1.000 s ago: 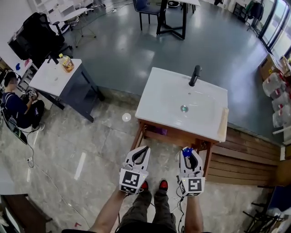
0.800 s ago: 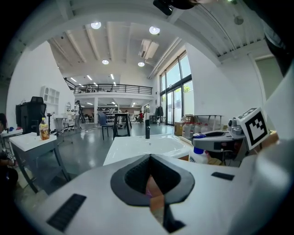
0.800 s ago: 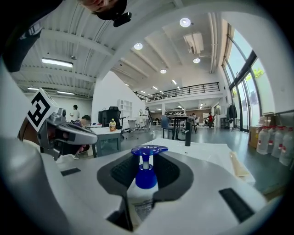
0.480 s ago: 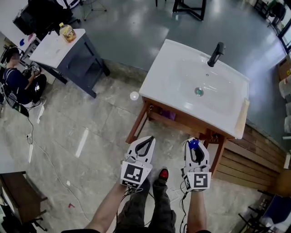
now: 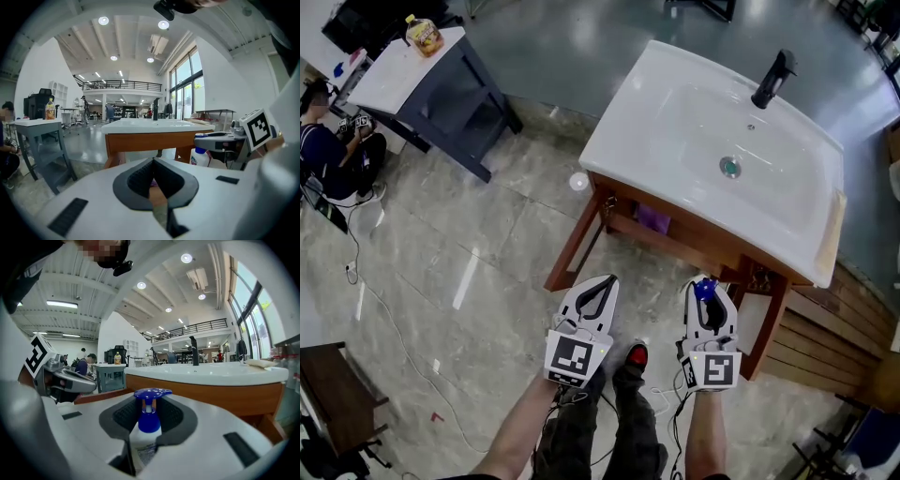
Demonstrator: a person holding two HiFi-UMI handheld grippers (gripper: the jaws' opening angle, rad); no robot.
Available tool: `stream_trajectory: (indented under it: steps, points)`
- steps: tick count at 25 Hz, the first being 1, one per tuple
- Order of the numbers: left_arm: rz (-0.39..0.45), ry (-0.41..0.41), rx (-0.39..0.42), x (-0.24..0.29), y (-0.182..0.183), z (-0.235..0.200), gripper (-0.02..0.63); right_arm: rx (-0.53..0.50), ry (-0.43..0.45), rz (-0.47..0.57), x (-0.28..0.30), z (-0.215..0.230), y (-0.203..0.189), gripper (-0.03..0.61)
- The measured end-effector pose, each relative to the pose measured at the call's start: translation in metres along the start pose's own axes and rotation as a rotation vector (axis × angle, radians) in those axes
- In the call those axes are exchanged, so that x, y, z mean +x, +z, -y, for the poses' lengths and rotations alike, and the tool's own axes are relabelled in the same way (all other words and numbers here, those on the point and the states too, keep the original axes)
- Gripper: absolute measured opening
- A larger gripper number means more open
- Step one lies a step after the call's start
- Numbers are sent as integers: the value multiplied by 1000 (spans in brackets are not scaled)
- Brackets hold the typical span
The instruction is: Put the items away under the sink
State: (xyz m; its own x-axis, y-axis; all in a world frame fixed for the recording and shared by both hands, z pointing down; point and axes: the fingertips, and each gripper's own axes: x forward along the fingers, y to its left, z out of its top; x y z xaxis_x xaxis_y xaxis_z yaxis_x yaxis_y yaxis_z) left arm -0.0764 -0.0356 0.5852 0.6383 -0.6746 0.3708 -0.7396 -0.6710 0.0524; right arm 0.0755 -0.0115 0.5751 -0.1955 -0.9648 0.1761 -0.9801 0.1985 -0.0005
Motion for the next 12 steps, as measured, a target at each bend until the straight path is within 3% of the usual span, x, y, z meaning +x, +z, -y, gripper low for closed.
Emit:
stream_trajectory:
  steps: [12]
  points:
    - [25,-9,0,60,-76,-3,6,-22,-2,3,33,18,-91,110]
